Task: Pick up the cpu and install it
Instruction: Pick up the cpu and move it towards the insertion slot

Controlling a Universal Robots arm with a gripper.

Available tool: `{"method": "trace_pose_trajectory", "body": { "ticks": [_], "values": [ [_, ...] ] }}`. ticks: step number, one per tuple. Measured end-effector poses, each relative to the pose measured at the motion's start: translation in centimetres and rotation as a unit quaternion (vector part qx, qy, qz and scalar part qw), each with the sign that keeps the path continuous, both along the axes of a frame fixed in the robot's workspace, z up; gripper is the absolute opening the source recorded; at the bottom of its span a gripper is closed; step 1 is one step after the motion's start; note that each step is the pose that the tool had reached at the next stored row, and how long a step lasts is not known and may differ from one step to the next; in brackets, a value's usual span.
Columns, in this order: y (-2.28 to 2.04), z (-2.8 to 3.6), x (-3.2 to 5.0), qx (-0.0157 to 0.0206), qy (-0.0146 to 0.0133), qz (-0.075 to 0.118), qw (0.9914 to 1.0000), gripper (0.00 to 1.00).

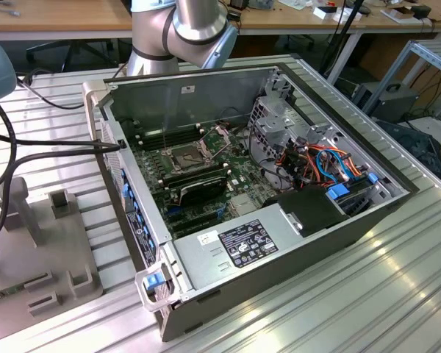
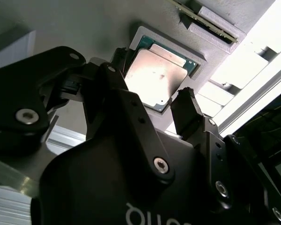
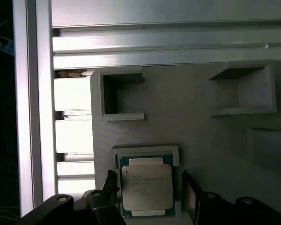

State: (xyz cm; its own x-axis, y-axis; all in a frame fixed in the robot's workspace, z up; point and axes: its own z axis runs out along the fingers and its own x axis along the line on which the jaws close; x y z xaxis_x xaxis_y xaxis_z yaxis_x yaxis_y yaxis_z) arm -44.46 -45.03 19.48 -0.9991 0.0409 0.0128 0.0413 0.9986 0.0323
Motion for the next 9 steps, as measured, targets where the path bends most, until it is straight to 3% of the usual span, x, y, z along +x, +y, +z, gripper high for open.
{"method": "trace_pose_trajectory", "body": {
  "ticks": [9],
  "values": [
    [0.01,-0.15,0.00,0.0000,0.0000,0.000,1.00000,0.66]
  ]
}}
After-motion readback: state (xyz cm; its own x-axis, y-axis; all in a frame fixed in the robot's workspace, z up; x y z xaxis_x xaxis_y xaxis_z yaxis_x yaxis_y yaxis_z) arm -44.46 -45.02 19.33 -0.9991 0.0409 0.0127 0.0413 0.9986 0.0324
